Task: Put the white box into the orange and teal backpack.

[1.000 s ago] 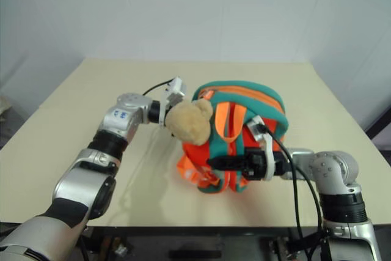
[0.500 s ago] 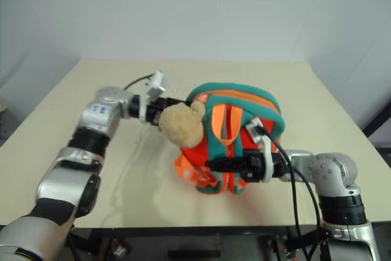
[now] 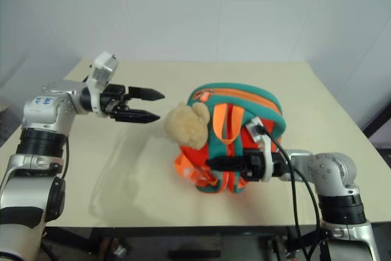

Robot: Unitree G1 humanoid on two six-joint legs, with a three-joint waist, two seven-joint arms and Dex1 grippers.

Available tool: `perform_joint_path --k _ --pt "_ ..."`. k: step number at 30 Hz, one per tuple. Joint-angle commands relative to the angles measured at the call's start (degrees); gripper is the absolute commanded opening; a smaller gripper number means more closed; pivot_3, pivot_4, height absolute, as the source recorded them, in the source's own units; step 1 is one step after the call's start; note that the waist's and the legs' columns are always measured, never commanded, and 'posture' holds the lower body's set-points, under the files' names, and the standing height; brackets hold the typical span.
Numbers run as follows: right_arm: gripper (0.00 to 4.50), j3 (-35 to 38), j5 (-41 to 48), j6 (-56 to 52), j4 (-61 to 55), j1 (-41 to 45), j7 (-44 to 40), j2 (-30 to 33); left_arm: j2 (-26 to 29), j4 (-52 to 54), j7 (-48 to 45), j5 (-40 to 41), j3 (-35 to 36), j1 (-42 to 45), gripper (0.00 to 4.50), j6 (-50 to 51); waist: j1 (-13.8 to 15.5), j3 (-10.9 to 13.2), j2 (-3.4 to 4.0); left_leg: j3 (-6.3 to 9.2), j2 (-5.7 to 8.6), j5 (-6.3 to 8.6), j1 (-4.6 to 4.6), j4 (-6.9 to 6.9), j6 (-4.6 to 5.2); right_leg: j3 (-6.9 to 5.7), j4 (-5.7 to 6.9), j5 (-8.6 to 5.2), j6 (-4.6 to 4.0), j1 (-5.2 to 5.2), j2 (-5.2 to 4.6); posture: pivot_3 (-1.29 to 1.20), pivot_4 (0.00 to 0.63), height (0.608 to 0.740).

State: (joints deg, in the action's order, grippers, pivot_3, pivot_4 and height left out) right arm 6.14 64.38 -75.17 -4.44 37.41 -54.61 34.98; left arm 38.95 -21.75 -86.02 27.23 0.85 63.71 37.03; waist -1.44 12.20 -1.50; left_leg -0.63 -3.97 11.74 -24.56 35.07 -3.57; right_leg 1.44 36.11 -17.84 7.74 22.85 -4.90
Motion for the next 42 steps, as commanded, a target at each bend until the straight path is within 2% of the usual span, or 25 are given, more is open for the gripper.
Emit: perform_joint_path --k 1,4,8,15,19,20,22,26,28,35,42 --pt "0.07 -0.45 0.3 0.38 -0.45 1.04 -1.36 -0.04 0.31 11.39 -1.34 5.89 -0.26 -3.36 4.45 6.25 -0.05 0.0 0.0 -0.01 0.0 0.0 0.02 0.0 0.0 0.02 0.01 0.0 0.0 0.0 0.0 0.0 0.15 0.74" --pt "0.07 -0.58 0.21 0.47 -0.31 1.15 -1.5 0.01 -0.4 15.99 1.5 8.05 0.08 -5.24 4.45 8.66 -0.12 0.0 0.0 0.0 -0.02 0.0 0.03 0.06 -0.01 0.04 0.08 0.0 0.0 0.01 0.04 0.0 0.15 0.74" --pt "0.07 -0.63 0.26 0.55 -0.35 0.96 -1.45 -0.16 -3.43 18.81 5.78 7.69 -0.71 -6.44 4.45 7.11 -0.07 0.0 0.0 -0.06 -0.02 -0.01 0.12 0.09 -0.01 0.14 0.16 0.0 0.0 0.0 0.05 0.0 0.15 0.74" --pt "0.07 -0.59 0.32 0.9 -0.37 0.77 -1.12 -0.89 -9.78 18.34 11.98 6.45 -2.25 -4.7 4.45 5.88 0.0 0.0 0.0 -0.1 -0.02 -0.01 0.13 0.11 -0.01 0.22 0.17 0.01 0.01 0.0 0.06 0.0 0.15 0.74" --pt "0.07 -0.62 0.28 1.16 -0.47 0.63 -0.92 -1.26 -10.74 17.7 12.64 5.87 -3.31 -4.42 4.45 5.05 -0.02 0.0 0.0 -0.11 -0.02 -0.01 0.13 0.11 -0.01 0.23 0.16 0.01 0.01 0.0 0.06 0.0 0.15 0.74" --pt "0.07 -0.58 0.36 1.25 -0.61 0.49 -0.77 -1.4 -10.76 17.62 12.77 5.9 -3.47 -4.42 4.16 5.16 -0.03 0.0 0.0 -0.12 -0.02 -0.01 0.14 0.11 -0.01 0.23 0.16 0.01 0.02 0.0 0.07 0.0 0.15 0.74" --pt "0.07 -0.41 0.42 1.47 -0.85 0.02 -0.67 -1.41 -10.45 17.83 12.17 6.52 -3.62 -4.53 3.92 5.59 -0.03 0.0 0.0 -0.12 -0.02 -0.01 0.14 0.11 -0.01 0.23 0.16 0.01 0.02 0.0 0.07 0.0 0.15 0.74" --pt "0.07 -0.3 0.43 1.72 -0.9 -0.14 -0.42 -1.62 -9.83 17.79 11.85 7.31 -2.91 -4.29 2.78 6.09 -0.04 0.0 0.0 -0.13 -0.02 -0.01 0.14 0.11 -0.01 0.24 0.16 0.01 0.01 0.0 0.07 0.0 0.15 0.74" --pt "0.07 -0.33 0.4 1.81 -0.85 -0.08 -0.34 -1.74 -9.18 17.81 11.46 7.49 -2.77 -4.3 2.49 6.24 -0.05 0.0 0.0 -0.13 -0.02 -0.01 0.15 0.11 -0.01 0.24 0.16 0.01 0.01 0.0 0.07 0.0 0.15 0.74" --pt "0.07 -0.41 0.14 1.95 -0.58 0.22 -0.36 -1.9 -3.9 17.37 7.36 8.08 -1.94 -4.17 2.49 6.81 -0.15 0.0 0.0 -0.13 -0.02 -0.01 0.16 0.1 -0.01 0.25 0.16 0.01 0.01 0.01 0.08 0.0 0.15 0.74" --pt "0.07 -0.44 0.17 1.82 -0.39 0.3 -0.34 -1.91 3.42 10.95 3.5 8.19 0.4 -0.87 2.49 7.74 -0.18 0.0 0.0 -0.15 -0.03 0.0 0.16 0.07 -0.02 0.27 0.14 0.01 0.01 0.04 0.09 0.0 0.15 0.74"
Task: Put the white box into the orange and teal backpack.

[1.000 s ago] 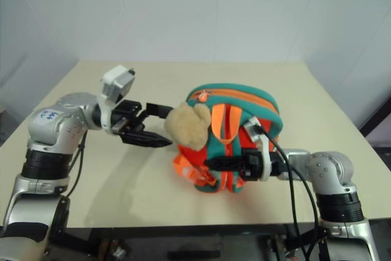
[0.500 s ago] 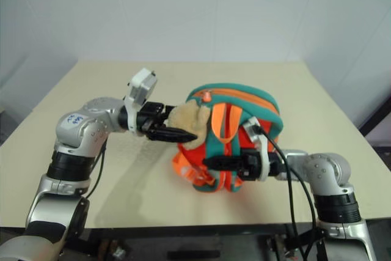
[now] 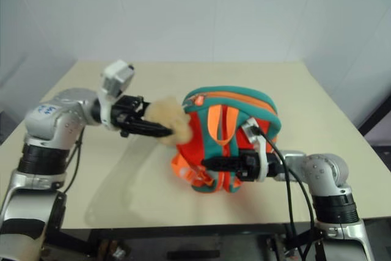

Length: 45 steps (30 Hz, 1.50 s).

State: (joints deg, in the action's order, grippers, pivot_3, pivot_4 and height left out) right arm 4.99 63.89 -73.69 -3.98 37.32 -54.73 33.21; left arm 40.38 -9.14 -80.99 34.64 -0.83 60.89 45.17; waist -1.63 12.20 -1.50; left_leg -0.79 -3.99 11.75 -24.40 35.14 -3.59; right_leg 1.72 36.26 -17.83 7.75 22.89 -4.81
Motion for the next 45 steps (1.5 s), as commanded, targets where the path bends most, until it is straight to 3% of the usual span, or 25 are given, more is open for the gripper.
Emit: perform_joint_path --k 1,12,18,27,33,39,40,45 --pt "0.07 0.7 0.65 0.37 -0.86 0.39 -0.19 -0.18 2.59 -2.9 -1.38 -0.15 2.07 2.32 2.49 -1.43 0.04 0.0 0.0 -0.01 0.0 0.0 0.0 -0.01 0.0 0.0 -0.01 0.0 0.0 0.0 0.0 0.0 0.15 0.74" --pt "0.07 0.76 0.71 0.4 -0.94 0.44 -0.08 -0.33 4.26 -10.62 -0.1 -4.38 2.16 1.86 2.49 -7.14 0.02 0.0 0.0 -0.07 -0.07 0.01 -0.02 -0.07 0.0 0.04 -0.04 0.0 0.0 0.08 0.05 0.0 0.15 0.74" --pt "0.07 0.89 0.97 0.34 -1.23 0.29 0.29 -0.65 4.2 -17.74 4.4 -10.96 -0.12 -0.38 2.49 -11.46 0.01 0.0 0.0 -0.13 -0.08 0.02 -0.01 -0.07 0.0 0.1 0.01 0.0 0.0 0.12 0.06 0.0 0.15 0.74" --pt "0.07 1.39 1.69 0.02 -1.68 -0.07 1.34 -1.09 -1.67 -26.18 12.69 -17.76 -2.54 -4.88 2.49 -14.94 0.13 0.0 -0.01 -0.18 -0.09 0.01 -0.01 0.01 0.0 0.15 0.16 0.0 -0.01 0.17 0.07 0.0 0.15 0.74" --pt "0.07 1.59 2.01 -0.03 -1.63 -0.16 1.85 -1.15 -5.96 -26.96 13.48 -17.56 -1.81 -6.18 2.49 -15.96 0.07 -0.01 -0.02 -0.19 -0.11 0.01 -0.02 0.02 -0.01 0.17 0.21 0.0 -0.01 0.21 0.08 0.0 0.15 0.74" --pt "0.07 2.16 3.16 -0.52 -2.29 -0.09 2.57 -1.22 -7.53 -19.4 13.14 -15.34 -0.14 -11.11 2.49 -15.27 0.02 -0.01 -0.02 -0.21 -0.12 0.01 -0.02 0.02 -0.01 0.19 0.21 0.0 -0.01 0.22 0.08 0.0 0.15 0.74" --pt "0.42 2.16 3.29 -0.67 -2.74 -0.16 2.29 -0.73 -6.17 -16.49 11.53 -15.47 -0.87 -12.77 2.49 -15.03 0.07 -0.01 -0.02 -0.21 -0.12 0.01 -0.02 0.02 -0.01 0.2 0.22 0.0 -0.01 0.23 0.09 0.0 0.15 0.74" --pt "2.12 1.5 1.55 1.47 -5.51 -0.4 0.09 2.76 0.76 -4.88 7.83 -13.84 1.33 -19.82 4.15 -14.96 0.07 -0.01 -0.01 -0.34 -0.17 0.03 -0.02 -0.05 -0.05 0.32 0.25 -0.01 -0.04 0.38 0.12 0.0 0.15 0.74"
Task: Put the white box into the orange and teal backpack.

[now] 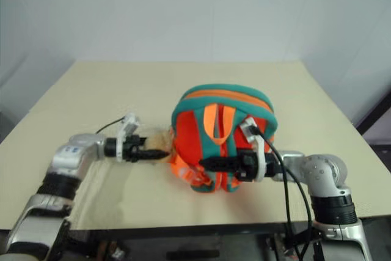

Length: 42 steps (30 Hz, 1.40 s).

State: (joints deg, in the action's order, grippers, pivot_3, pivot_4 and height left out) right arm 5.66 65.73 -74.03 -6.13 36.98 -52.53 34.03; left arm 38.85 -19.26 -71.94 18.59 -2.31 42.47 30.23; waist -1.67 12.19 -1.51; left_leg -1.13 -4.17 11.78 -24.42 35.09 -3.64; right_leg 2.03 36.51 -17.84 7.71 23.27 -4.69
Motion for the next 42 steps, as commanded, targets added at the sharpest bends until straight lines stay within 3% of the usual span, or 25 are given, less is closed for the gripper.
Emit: perform_joint_path --k 1,7,12,15,20,23,26,33,42 --pt "2.45 -0.35 -3.47 5.57 -4.83 -0.65 -2.9 2.61 2.9 6.15 -1.09 2.84 3.72 -1.86 4.46 -0.01 0.13 0.0 0.0 0.0 0.0 0.0 0.0 0.01 0.0 0.0 0.0 0.0 -0.01 0.01 0.0 0.0 0.15 0.74" --pt "4.48 -6.72 -19.2 23.57 -11.46 -5.26 -10.3 9.44 5.98 10.74 -0.25 3.99 8.82 -5.34 4.5 -4.34 0.25 0.0 -0.01 -0.04 0.0 0.05 -0.03 0.06 -0.05 0.02 -0.06 0.01 -0.03 0.0 0.0 0.0 0.15 0.74" --pt "4.48 -7.74 -32.24 40.68 -10.06 -10.77 -13.91 14.16 8.84 11.3 -0.4 4.49 13.61 -10.64 4.5 -9.88 0.14 -0.01 -0.01 -0.08 -0.01 0.09 -0.05 0.03 -0.06 0.04 -0.11 0.0 -0.03 0.05 0.0 0.0 0.15 0.74" --pt "4.48 -5.1 -35.68 46.37 -6.83 -13.31 -14.41 15.36 9.08 10.73 0.66 5.25 16.75 -13.58 4.5 -12.9 0.06 -0.01 -0.02 -0.18 -0.03 0.09 -0.01 0.03 -0.06 0.11 -0.1 0.01 -0.03 0.07 0.0 0.0 0.15 0.74" --pt "4.48 1.36 -36.68 52.02 -3.42 -17.83 -16.39 18.61 9.83 13.29 0.42 9.0 20.84 -17.25 4.5 -12.38 0.28 -0.01 -0.03 -0.2 -0.02 0.09 -0.01 0.06 -0.06 0.14 -0.09 0.02 -0.05 0.06 0.0 0.0 0.15 0.74" --pt "4.48 8.79 -35.49 55.95 -1.5 -22.44 -18.5 19.96 10.86 13.76 -1.9 13.13 23.33 -19.68 4.5 -9.56 0.4 -0.02 -0.04 -0.2 -0.04 0.1 -0.01 0.05 -0.07 0.14 -0.1 0.02 -0.05 0.06 0.0 0.0 0.15 0.74" --pt "4.48 14.15 -35.49 60.03 1.24 -24.93 -18.75 19.65 9.24 13.61 -1.86 13.57 24.06 -21.0 4.5 -12.71 0.25 -0.02 -0.04 -0.23 -0.03 0.11 0.04 0.04 -0.06 0.15 -0.12 0.02 -0.05 0.02 0.0 0.0 0.15 0.74" --pt "4.48 20.69 -24.78 48.08 2.03 -19.99 -19.82 23.8 9.5 17.55 -2.03 17.5 26.11 -23.29 4.5 -11.56 -0.27 -0.02 -0.04 -0.43 -0.25 0.1 0.34 0.06 -0.08 0.19 -0.19 0.22 -0.31 -0.15 0.08 0.0 0.15 0.74" --pt "4.48 15.04 -22.16 45.35 0.03 -13.1 -24.63 24.76 12.1 20.62 -1.84 21.08 27.03 -23.09 4.5 -8.0 -0.07 -0.02 -0.04 -0.66 -0.51 0.12 0.31 0.05 -0.06 0.29 -0.63 0.39 -0.6 -0.14 0.28 0.0 0.15 0.74"
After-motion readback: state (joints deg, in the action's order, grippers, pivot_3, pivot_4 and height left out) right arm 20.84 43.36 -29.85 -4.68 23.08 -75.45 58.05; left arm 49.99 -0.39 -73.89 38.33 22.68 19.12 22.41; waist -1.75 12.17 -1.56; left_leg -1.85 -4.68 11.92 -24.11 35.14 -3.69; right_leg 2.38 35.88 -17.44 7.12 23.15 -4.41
